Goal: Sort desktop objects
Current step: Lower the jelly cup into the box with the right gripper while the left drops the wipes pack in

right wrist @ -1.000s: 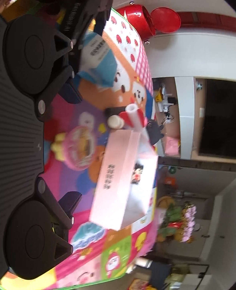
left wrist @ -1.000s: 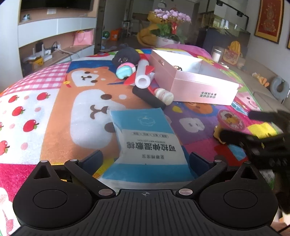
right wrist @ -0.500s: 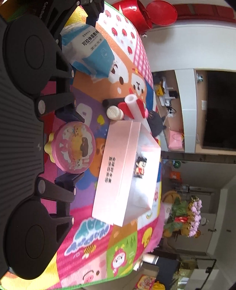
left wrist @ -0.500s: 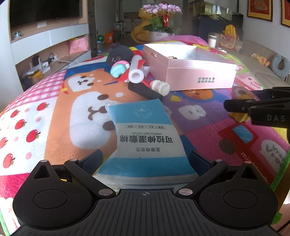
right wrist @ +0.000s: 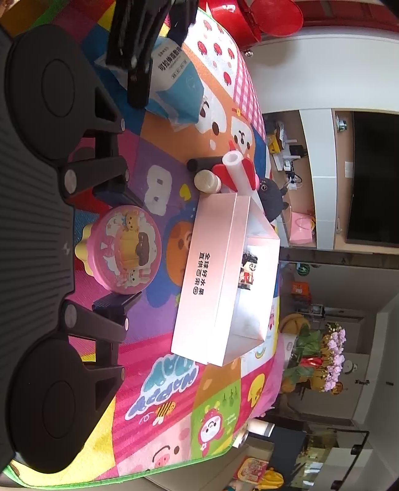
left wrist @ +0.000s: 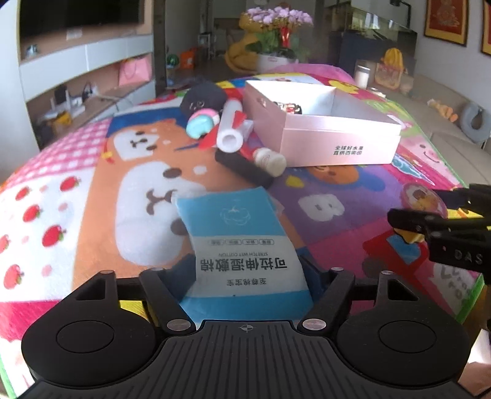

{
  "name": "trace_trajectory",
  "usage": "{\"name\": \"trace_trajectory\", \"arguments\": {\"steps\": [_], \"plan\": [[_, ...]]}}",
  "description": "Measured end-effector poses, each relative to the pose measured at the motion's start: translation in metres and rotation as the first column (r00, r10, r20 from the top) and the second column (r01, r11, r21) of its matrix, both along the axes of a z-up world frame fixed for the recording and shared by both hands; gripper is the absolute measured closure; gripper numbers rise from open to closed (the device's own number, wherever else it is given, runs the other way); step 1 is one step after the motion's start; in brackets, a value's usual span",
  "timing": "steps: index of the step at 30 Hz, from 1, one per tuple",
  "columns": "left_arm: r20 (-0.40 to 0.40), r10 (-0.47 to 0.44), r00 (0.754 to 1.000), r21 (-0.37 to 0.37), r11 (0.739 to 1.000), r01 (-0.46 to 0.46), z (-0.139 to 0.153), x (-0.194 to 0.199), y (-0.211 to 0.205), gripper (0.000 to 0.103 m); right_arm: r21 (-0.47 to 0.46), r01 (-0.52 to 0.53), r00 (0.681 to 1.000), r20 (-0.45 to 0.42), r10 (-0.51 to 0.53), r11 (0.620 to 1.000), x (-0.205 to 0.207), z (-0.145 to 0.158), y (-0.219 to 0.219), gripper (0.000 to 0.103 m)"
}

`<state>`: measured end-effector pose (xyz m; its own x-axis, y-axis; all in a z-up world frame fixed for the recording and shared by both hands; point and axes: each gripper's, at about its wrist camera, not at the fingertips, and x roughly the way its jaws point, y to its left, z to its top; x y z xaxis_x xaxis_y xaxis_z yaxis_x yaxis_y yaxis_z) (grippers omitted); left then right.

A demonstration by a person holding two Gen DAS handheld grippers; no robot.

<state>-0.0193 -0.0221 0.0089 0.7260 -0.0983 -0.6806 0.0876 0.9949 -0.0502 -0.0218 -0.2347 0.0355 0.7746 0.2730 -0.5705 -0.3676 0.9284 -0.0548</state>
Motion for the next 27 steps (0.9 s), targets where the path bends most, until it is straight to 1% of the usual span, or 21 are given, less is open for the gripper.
{"name": "trace_trajectory", "arguments": {"steps": [1,2,5,9,12,14,19,23,26,27], "plan": [[0.005,0.007,1.000,-0.005,1.000,-0.007,0.001,0.000,0.001,0.028,-0.003,-0.005,1.000,0.001,0.005,1.000,-0.002,0.000,0.000,0.047],[0.013,0.008,1.000,-0.010,1.000,-0.008,0.002,-0.001,0.002,0.031,-0.006,-0.011,1.000,0.002,0.011,1.000,-0.003,0.001,-0.001,0.047],[0.034,-0.014,0.999,-0.018,1.000,0.014,0.008,-0.004,0.002,0.036,0.001,-0.018,1.000,-0.009,0.018,1.000,-0.006,0.005,-0.005,0.047],[0.072,-0.054,0.996,-0.001,0.999,0.054,0.019,-0.009,-0.005,0.038,0.046,-0.006,1.000,-0.017,0.007,0.999,-0.006,0.018,-0.019,0.047],[0.122,-0.091,0.988,0.006,0.996,0.090,0.035,-0.010,-0.010,0.038,0.093,0.020,1.000,-0.002,-0.020,0.995,-0.004,0.036,-0.034,0.047],[0.153,-0.111,0.982,0.013,0.994,0.111,0.047,-0.009,-0.013,0.038,0.117,0.036,0.999,0.025,-0.039,0.992,-0.004,0.050,-0.043,0.047],[0.238,-0.162,0.958,0.041,0.987,0.157,0.077,0.005,-0.019,0.038,0.137,0.067,0.988,0.129,-0.085,0.988,-0.004,0.080,-0.059,0.047],[0.293,-0.202,0.935,0.068,0.979,0.190,0.094,0.027,-0.029,0.038,0.123,0.092,0.976,0.185,-0.114,0.988,0.003,0.092,-0.066,0.047],[0.345,-0.231,0.909,0.076,0.973,0.219,0.109,0.053,-0.040,0.038,0.092,0.103,0.966,0.230,-0.122,0.990,0.017,0.105,-0.069,0.047],[0.371,-0.244,0.896,0.076,0.970,0.232,0.115,0.065,-0.045,0.038,0.085,0.106,0.961,0.249,-0.124,0.991,0.022,0.111,-0.069,0.047]]}}
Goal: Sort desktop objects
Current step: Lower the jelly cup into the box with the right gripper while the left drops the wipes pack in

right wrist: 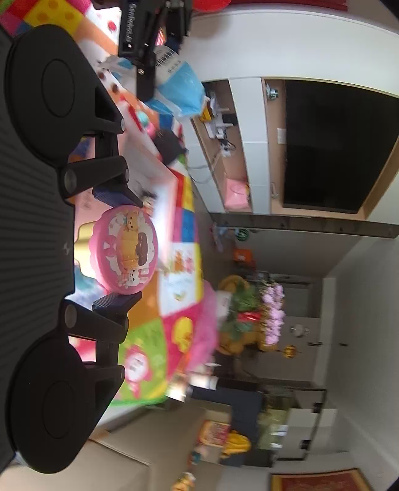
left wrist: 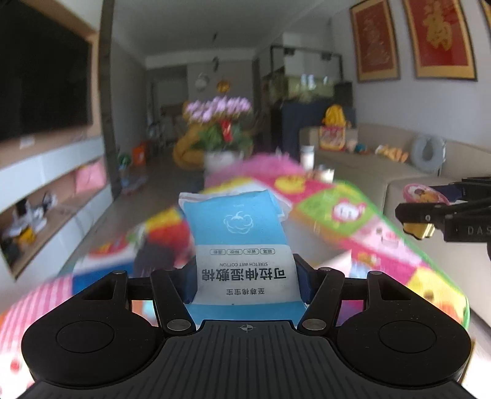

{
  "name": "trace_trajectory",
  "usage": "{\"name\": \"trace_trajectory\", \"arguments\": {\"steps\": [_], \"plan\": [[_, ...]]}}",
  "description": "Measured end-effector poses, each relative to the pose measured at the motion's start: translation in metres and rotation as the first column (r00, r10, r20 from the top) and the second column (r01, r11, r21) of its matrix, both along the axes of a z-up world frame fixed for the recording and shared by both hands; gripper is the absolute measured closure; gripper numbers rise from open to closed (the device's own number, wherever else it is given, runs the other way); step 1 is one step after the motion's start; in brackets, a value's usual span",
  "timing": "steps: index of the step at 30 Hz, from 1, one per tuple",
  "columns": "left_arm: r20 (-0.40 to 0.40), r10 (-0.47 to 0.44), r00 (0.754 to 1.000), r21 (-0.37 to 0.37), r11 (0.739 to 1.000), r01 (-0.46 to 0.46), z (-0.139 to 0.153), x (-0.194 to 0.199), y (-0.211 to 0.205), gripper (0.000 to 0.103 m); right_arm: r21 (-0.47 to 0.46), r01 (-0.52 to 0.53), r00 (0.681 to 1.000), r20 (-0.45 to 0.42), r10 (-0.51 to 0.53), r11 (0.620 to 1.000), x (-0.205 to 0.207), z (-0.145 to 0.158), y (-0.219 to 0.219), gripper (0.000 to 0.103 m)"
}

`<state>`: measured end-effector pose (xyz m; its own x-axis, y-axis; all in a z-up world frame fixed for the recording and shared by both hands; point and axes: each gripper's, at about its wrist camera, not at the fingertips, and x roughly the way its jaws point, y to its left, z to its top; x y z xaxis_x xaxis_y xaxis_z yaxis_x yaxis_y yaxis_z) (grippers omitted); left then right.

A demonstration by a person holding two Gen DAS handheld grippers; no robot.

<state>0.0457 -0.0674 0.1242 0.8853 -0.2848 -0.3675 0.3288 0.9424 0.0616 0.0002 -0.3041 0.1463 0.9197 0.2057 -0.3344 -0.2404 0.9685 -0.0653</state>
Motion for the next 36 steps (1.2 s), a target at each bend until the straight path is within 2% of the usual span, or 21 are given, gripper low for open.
{"name": "trace_trajectory", "arguments": {"steps": [1,3,4,5,8,11,13,16,19,21,23,26,28,32,34,36], "plan": [[0.026,-0.014,1.000,-0.009,1.000,0.014,0.005,0.012,-0.006,0.037,-0.002,0.001,1.000,0.021,-0.001,1.000,0.007,0.008,-0.001,0.047],[0.063,-0.027,0.998,-0.021,0.999,0.028,0.009,0.039,-0.016,0.027,0.007,-0.011,0.999,0.050,0.011,1.000,0.021,0.023,-0.004,0.047],[0.050,-0.042,0.998,-0.013,0.999,0.043,0.007,0.054,-0.021,0.011,0.015,-0.016,0.998,0.059,0.015,1.000,0.029,0.030,-0.004,0.047],[0.024,-0.050,0.998,-0.009,0.999,0.050,0.004,0.066,-0.025,0.006,0.023,-0.015,0.998,0.063,0.014,1.000,0.037,0.036,-0.004,0.047],[-0.012,-0.026,1.000,-0.022,0.999,0.025,-0.009,0.067,-0.019,0.003,0.044,-0.006,0.999,0.048,0.003,0.999,0.057,0.047,-0.003,0.047],[-0.019,0.027,0.999,-0.002,1.000,-0.027,-0.031,0.042,0.000,0.001,0.056,-0.024,0.999,0.024,0.023,0.998,0.070,0.051,-0.002,0.047],[-0.061,0.070,0.996,0.009,0.998,-0.070,-0.049,0.025,0.017,0.001,0.055,-0.039,0.999,0.001,0.039,0.998,0.083,0.051,0.005,0.047],[-0.139,0.131,0.982,-0.020,0.991,-0.135,-0.068,0.007,0.042,0.000,0.073,-0.050,0.997,-0.049,0.054,0.996,0.110,0.048,0.019,0.047],[-0.182,0.170,0.969,-0.060,0.981,-0.184,-0.074,-0.005,0.063,0.000,0.075,-0.051,0.994,-0.092,0.058,0.996,0.145,0.041,0.035,0.047],[-0.191,0.187,0.964,-0.073,0.976,-0.204,-0.076,-0.016,0.074,0.000,0.055,-0.036,0.991,-0.131,0.043,0.998,0.166,0.033,0.046,0.029],[-0.186,0.204,0.961,-0.071,0.973,-0.220,-0.078,-0.024,0.079,0.000,0.039,0.002,0.990,-0.139,0.004,0.999,0.177,0.027,0.054,0.028],[-0.177,0.244,0.954,-0.034,0.967,-0.254,-0.089,-0.031,0.083,0.000,0.054,-0.010,0.988,-0.156,0.018,0.998,0.175,0.024,0.057,0.027],[-0.189,0.286,0.940,-0.017,0.956,-0.294,-0.100,-0.030,0.088,0.000,0.062,-0.014,0.985,-0.168,0.025,0.998,0.166,0.022,0.060,0.026],[-0.234,0.342,0.910,-0.068,0.928,-0.366,-0.114,-0.033,0.102,0.000,-0.018,-0.072,0.987,-0.146,0.069,0.997,0.132,0.011,0.076,0.024],[-0.257,0.373,0.891,-0.094,0.908,-0.407,-0.118,-0.035,0.109,0.000,-0.052,-0.133,0.979,-0.165,0.123,0.990,0.112,-0.002,0.090,0.024],[-0.248,0.396,0.884,-0.135,0.890,-0.436,-0.118,-0.038,0.116,0.000,-0.082,-0.203,0.964,-0.190,0.184,0.976,0.094,-0.019,0.105,0.026]]}}
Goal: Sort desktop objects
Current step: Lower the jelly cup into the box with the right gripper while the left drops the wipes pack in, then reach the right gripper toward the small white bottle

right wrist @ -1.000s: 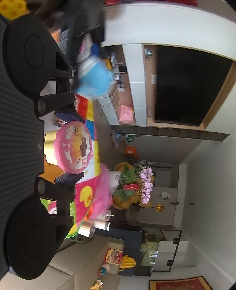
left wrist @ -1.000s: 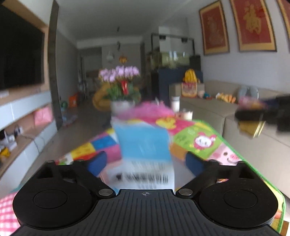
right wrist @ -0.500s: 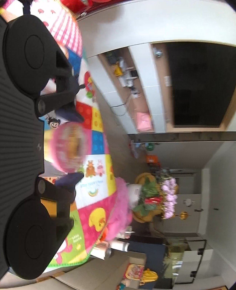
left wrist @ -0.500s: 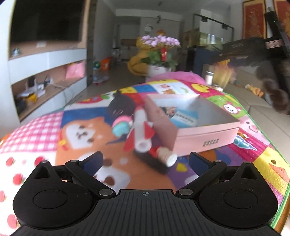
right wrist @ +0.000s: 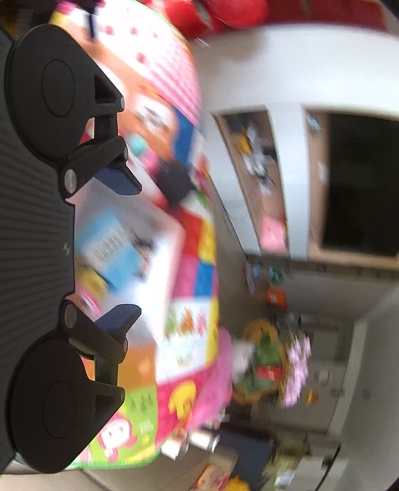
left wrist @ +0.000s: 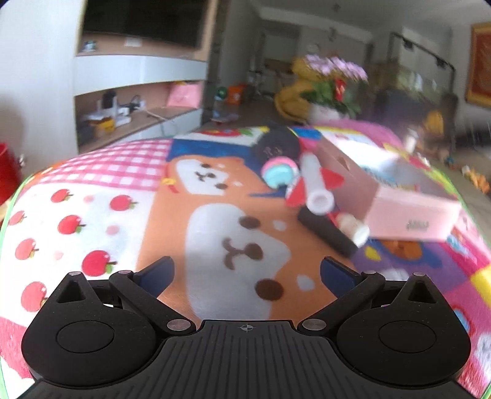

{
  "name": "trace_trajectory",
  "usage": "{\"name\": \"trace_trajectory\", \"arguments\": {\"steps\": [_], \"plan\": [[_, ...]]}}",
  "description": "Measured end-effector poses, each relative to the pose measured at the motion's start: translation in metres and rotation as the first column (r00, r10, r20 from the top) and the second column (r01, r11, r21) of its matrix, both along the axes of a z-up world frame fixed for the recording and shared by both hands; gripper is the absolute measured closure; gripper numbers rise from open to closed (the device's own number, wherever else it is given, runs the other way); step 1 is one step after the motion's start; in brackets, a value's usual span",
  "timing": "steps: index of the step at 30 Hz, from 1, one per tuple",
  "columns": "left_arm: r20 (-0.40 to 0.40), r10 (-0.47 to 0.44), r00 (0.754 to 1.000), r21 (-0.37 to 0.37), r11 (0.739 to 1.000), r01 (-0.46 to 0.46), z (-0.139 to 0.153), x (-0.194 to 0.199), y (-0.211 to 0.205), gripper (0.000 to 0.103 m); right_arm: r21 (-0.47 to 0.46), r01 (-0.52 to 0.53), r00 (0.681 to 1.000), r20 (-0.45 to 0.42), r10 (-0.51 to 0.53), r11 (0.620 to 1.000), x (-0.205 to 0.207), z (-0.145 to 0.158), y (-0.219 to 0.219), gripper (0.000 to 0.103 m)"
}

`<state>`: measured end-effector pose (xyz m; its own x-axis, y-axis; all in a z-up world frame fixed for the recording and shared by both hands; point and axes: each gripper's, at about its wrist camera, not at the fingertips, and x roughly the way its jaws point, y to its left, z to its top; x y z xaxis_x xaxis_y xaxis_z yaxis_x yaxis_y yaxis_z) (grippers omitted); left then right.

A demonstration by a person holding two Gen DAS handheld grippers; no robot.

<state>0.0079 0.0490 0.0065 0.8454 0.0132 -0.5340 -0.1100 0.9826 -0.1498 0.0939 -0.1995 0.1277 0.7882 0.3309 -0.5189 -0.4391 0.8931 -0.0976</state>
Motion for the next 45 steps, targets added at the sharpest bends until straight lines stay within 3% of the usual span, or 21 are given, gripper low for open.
{"name": "trace_trajectory", "arguments": {"steps": [1,3,6,10,12,14,16,19,22,26,28,30,31,36,42,45], "plan": [[0.004,0.018,1.000,-0.012,1.000,-0.018,-0.001,-0.001,0.003,0.000,-0.031,-0.045,0.999,-0.004,0.045,0.999,-0.011,-0.011,0.010,0.030],[0.007,0.029,1.000,-0.034,0.999,-0.029,-0.001,-0.002,0.007,0.000,-0.108,-0.125,0.992,-0.006,0.125,0.986,-0.027,-0.033,0.033,0.054],[0.018,0.039,0.999,-0.053,0.998,-0.038,0.000,-0.005,0.009,0.000,-0.131,-0.186,0.982,-0.040,0.182,0.974,-0.037,-0.060,0.060,0.056],[0.038,0.057,0.998,-0.064,0.996,-0.055,0.001,-0.009,0.011,0.000,-0.091,-0.139,0.987,-0.089,0.131,0.986,-0.020,-0.081,0.081,0.056],[0.038,0.057,0.998,-0.068,0.996,-0.054,0.001,-0.009,0.012,0.000,-0.080,-0.123,0.986,-0.127,0.113,0.989,-0.012,-0.090,0.084,0.065],[0.033,0.055,0.998,-0.072,0.996,-0.053,0.001,-0.008,0.012,0.000,-0.056,-0.136,0.983,-0.134,0.127,0.989,-0.013,-0.091,0.083,0.068],[0.033,0.055,0.998,-0.074,0.996,-0.052,0.001,-0.008,0.012,0.000,-0.053,-0.139,0.982,-0.135,0.130,0.989,-0.018,-0.089,0.079,0.078],[0.034,0.054,0.998,-0.070,0.996,-0.051,0.001,-0.008,0.011,0.000,-0.014,-0.183,0.967,-0.181,0.177,0.983,-0.028,-0.086,0.068,0.078],[0.032,0.044,0.998,-0.069,0.997,-0.042,0.001,-0.007,0.009,0.000,-0.039,-0.221,0.961,-0.179,0.211,0.975,-0.049,-0.085,0.055,0.078],[0.005,-0.022,1.000,-0.043,0.999,0.022,0.001,0.000,0.003,0.000,-0.057,-0.180,0.974,-0.153,0.170,0.982,-0.069,-0.084,0.025,0.078],[0.002,-0.094,0.996,-0.018,0.995,0.094,0.003,0.007,-0.005,0.000,-0.067,-0.101,0.989,-0.115,0.093,0.993,-0.071,-0.083,0.008,0.075],[-0.005,-0.177,0.984,0.028,0.984,0.177,0.006,0.017,-0.014,0.000,-0.036,-0.020,0.994,-0.109,0.016,0.999,-0.070,-0.084,-0.013,0.050],[-0.010,-0.210,0.978,0.042,0.977,0.210,0.008,0.024,-0.017,0.000,-0.011,0.020,0.994,-0.110,-0.021,1.000,-0.069,-0.084,-0.022,0.044],[-0.034,-0.240,0.970,0.087,0.966,0.242,0.009,0.057,-0.020,0.000,0.103,0.158,0.979,-0.145,-0.142,0.982,-0.071,-0.094,-0.053,0.029],[-0.096,-0.364,0.927,-0.072,0.931,0.358,0.001,0.074,-0.006,0.000,0.161,0.213,0.962,-0.207,-0.178,0.964,-0.072,-0.112,-0.060,0.025],[-0.092,-0.409,0.908,-0.083,0.912,0.403,0.001,0.058,-0.011,0.000,0.179,0.216,0.963,-0.201,-0.179,0.960,-0.072,-0.111,-0.063,0.015]]}}
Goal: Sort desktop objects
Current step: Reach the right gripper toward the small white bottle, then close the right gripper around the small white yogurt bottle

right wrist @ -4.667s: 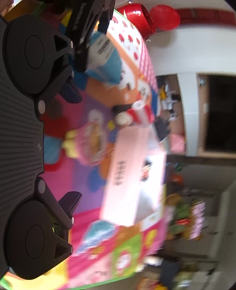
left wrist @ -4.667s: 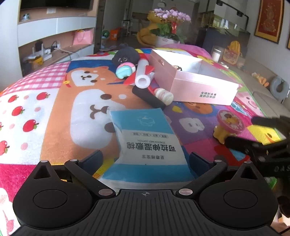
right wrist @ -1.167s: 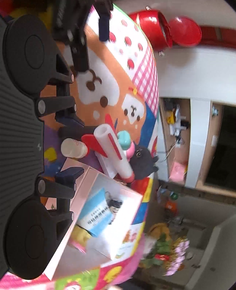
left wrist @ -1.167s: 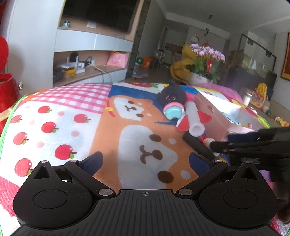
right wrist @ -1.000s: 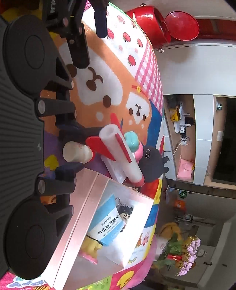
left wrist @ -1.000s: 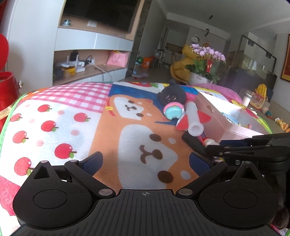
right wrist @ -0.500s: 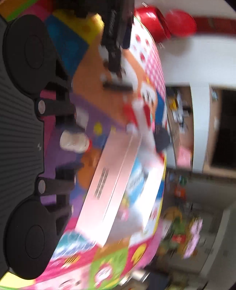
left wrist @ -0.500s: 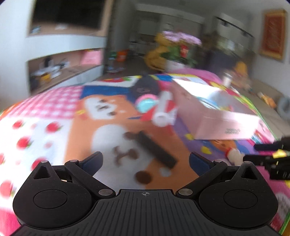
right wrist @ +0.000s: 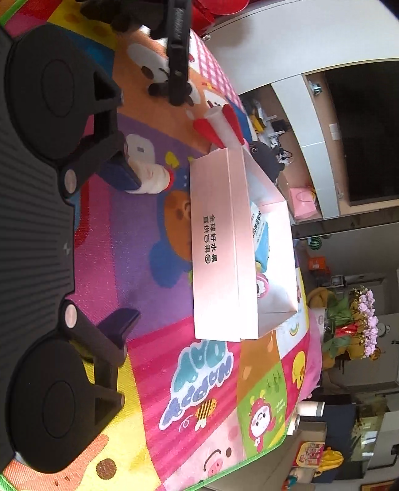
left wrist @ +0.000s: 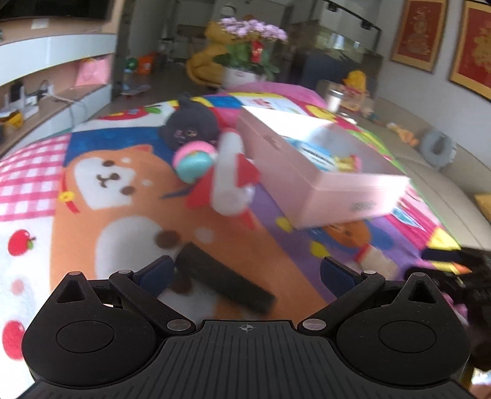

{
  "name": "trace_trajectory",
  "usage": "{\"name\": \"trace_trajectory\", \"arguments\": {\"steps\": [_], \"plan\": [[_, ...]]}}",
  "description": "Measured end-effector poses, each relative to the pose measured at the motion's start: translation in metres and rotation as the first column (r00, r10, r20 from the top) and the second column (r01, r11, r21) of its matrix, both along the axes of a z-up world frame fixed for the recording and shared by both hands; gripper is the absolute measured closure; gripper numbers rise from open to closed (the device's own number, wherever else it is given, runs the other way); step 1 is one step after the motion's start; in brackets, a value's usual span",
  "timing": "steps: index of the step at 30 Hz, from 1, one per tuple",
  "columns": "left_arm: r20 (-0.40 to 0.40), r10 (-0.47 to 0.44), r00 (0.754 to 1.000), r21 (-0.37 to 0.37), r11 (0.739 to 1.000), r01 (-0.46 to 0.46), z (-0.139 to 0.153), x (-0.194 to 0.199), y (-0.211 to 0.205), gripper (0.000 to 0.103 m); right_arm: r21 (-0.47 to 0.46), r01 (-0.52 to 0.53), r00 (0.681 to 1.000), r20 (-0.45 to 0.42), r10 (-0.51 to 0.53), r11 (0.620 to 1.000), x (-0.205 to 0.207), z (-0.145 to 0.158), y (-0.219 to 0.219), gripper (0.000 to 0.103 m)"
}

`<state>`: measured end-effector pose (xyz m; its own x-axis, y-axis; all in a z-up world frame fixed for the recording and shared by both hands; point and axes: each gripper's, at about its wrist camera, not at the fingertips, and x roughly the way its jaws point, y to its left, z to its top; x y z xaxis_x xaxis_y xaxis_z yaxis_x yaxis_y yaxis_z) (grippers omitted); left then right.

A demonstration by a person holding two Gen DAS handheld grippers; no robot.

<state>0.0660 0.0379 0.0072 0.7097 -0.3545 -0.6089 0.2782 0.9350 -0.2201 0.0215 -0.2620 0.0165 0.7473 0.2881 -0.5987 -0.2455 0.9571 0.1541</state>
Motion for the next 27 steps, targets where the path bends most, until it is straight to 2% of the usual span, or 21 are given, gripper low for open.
{"name": "trace_trajectory", "arguments": {"steps": [4,8,10,12,18,20,22,24,27], "plan": [[-0.014,-0.075,0.997,0.001,0.997,0.075,-0.004,-0.028,-0.013,0.000,0.013,0.007,1.000,-0.020,-0.006,1.000,0.003,-0.001,0.000,0.014],[0.070,-0.067,0.995,0.132,0.990,0.057,-0.001,-0.041,-0.027,0.000,0.004,0.010,1.000,-0.016,-0.010,1.000,0.003,-0.001,0.002,0.006],[0.106,-0.083,0.991,0.193,0.979,0.061,0.001,-0.035,-0.028,0.000,0.001,0.010,1.000,-0.015,-0.010,1.000,0.002,-0.001,0.003,0.006],[0.105,-0.088,0.991,0.207,0.976,0.065,0.004,-0.021,-0.024,0.000,-0.001,0.009,1.000,-0.016,-0.009,1.000,0.002,-0.002,0.004,0.006],[0.050,-0.050,0.998,0.118,0.992,0.044,0.000,0.028,-0.010,0.000,0.015,0.007,1.000,-0.030,-0.006,1.000,0.006,-0.003,0.003,0.003],[0.013,-0.054,0.998,0.065,0.996,0.053,-0.006,0.038,-0.006,0.000,0.015,0.006,1.000,-0.029,-0.006,1.000,0.005,-0.003,0.003,0.003],[0.003,-0.077,0.997,0.014,0.997,0.077,-0.007,0.037,-0.003,0.000,0.018,0.007,1.000,-0.029,-0.006,1.000,0.005,-0.004,0.003,0.003],[0.004,-0.107,0.994,-0.005,0.994,0.107,-0.007,0.029,-0.004,0.000,0.022,0.006,1.000,-0.029,-0.006,1.000,0.005,-0.003,0.002,0.003],[0.005,-0.133,0.991,0.008,0.991,0.133,-0.008,0.009,-0.009,0.000,0.024,0.004,0.999,-0.032,-0.003,1.000,0.006,-0.004,0.003,0.002]]}}
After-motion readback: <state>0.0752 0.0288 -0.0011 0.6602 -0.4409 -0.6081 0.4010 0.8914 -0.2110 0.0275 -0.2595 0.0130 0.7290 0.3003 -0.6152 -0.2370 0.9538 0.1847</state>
